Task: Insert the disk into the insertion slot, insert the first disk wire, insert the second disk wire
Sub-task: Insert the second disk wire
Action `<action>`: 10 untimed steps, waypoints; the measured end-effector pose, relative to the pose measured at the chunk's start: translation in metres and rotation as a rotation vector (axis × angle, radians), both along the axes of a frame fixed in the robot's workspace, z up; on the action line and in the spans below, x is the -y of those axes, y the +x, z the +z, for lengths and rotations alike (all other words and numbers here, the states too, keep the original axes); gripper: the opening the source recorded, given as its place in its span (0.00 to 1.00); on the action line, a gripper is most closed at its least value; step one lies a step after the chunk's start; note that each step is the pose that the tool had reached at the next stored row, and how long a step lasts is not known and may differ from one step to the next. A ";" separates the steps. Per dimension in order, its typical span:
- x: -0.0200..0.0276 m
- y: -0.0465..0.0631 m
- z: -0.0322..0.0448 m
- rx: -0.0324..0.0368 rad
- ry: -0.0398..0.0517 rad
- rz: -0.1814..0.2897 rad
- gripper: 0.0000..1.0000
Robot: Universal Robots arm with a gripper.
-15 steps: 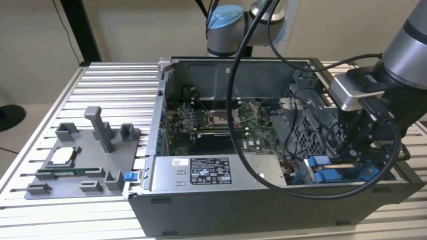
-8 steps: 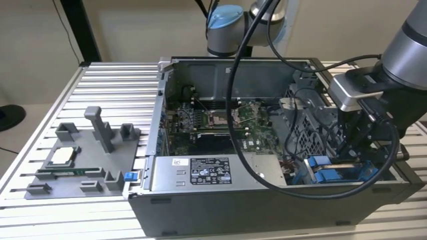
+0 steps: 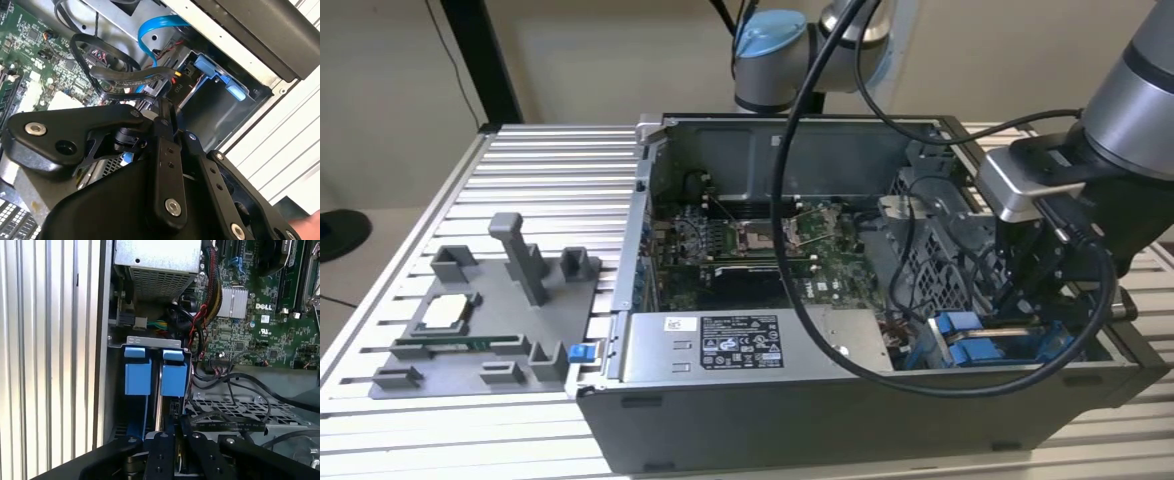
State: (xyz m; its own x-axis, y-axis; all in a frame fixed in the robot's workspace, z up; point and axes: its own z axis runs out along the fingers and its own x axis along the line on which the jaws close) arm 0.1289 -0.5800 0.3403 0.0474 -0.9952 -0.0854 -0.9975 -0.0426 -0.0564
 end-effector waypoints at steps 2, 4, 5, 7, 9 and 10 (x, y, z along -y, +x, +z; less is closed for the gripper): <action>0.0000 0.000 0.0000 0.0000 0.0002 -0.003 0.00; 0.0000 0.000 0.0001 0.0000 0.0001 -0.005 0.00; 0.0000 0.000 0.0002 0.0000 0.0000 -0.006 0.00; 0.0000 0.000 0.0006 0.0000 0.0004 -0.007 0.00; 0.0000 0.000 0.0011 0.0000 0.0009 -0.008 0.00; 0.0000 0.000 0.0014 0.0000 0.0011 -0.009 0.00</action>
